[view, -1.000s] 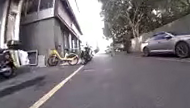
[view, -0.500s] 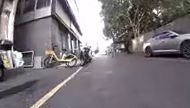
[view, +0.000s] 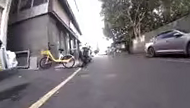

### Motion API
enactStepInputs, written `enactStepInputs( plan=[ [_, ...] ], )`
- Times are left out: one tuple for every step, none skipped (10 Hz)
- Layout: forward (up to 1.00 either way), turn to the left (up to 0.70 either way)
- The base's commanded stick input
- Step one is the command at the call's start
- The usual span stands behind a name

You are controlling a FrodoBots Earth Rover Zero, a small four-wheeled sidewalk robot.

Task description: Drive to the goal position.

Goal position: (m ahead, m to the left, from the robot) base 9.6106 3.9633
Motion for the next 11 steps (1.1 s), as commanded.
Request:
enactStepInputs(
  plan=[
    [0.7,0.0],
    [0.7,0.0],
    [0.7,0.0],
    [0.7,0.0],
    [0.7,0.0],
    [0.7,0.0],
    [0.7,0.0],
    [0.7,0.0],
    [0.7,0.0],
    [0.7,0.0],
    [0.7,0.0]
  ],
)
